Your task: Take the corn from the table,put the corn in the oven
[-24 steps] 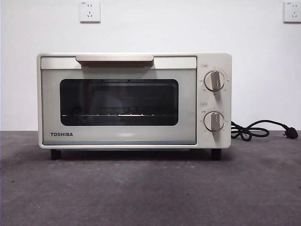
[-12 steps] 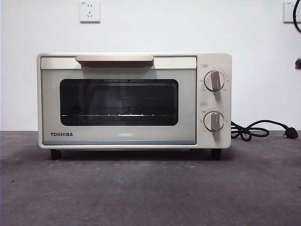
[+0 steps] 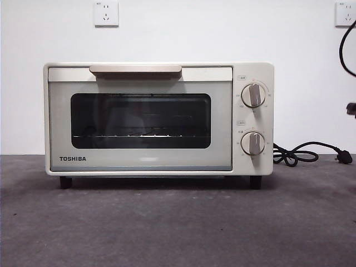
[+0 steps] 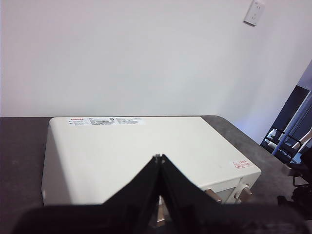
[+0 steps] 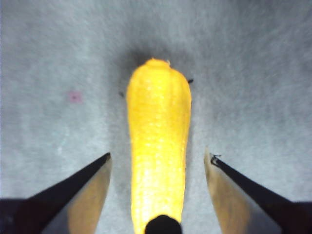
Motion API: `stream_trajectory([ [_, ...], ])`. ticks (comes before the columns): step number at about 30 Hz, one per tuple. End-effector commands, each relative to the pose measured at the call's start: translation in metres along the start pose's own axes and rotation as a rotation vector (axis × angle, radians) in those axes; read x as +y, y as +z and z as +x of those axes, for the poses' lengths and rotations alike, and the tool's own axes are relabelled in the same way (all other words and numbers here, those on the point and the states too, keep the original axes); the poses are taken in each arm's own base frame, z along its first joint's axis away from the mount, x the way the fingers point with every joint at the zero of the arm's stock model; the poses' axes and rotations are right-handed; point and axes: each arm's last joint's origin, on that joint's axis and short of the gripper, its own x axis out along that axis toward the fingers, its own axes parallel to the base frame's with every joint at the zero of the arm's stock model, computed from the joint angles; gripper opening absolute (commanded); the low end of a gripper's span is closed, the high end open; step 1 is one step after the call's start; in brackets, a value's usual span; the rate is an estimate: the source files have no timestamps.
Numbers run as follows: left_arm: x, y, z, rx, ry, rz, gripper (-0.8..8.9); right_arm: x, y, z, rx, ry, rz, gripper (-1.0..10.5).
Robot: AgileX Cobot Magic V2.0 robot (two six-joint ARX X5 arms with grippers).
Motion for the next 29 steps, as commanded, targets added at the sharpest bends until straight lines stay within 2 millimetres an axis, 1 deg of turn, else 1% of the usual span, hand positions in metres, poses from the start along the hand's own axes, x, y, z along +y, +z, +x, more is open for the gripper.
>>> stream_trajectory([
  [1, -0.001, 0.000, 0.000, 0.000, -0.007, 0.014, -0.04, 0.000, 0.001, 0.008, 0.028, -0.003, -0.006, 3.2],
  [4, -0.001, 0.000, 0.000, 0.000, -0.007, 0.014, -0.04, -0.001, 0.001, 0.013, 0.044, -0.004, -0.005, 3.1],
  [8, -0.001, 0.000, 0.000, 0.000, -0.007, 0.014, -0.04, -0.001, 0.001, 0.016, 0.052, -0.004, -0.004, 3.0],
  [11, -0.001, 0.000, 0.000, 0.003, -0.006, 0.012, -0.04, -0.001, 0.001, 0.016, 0.055, -0.004, -0.005, 1.4],
  [15, 0.000, -0.001, 0.000, 0.014, -0.004, 0.006, -0.04, -0.001, 0.001, 0.016, 0.055, -0.004, -0.004, -0.1],
  [20, 0.002, -0.003, 0.005, 0.038, -0.014, -0.006, -0.04, 0.000, 0.002, 0.011, 0.062, 0.006, -0.003, -0.1],
  [24, 0.001, -0.005, 0.017, 0.060, -0.060, -0.020, -0.05, 0.003, 0.008, -0.007, 0.042, 0.061, -0.010, -0.1],
  [26, -0.001, -0.007, 0.025, 0.070, -0.088, -0.018, -0.06, 0.005, 0.012, -0.021, 0.005, 0.105, -0.015, -0.1],
  [29, -0.006, -0.011, 0.037, 0.095, -0.142, -0.016, -0.06, 0.010, 0.016, -0.048, -0.073, 0.186, -0.031, -0.1],
])
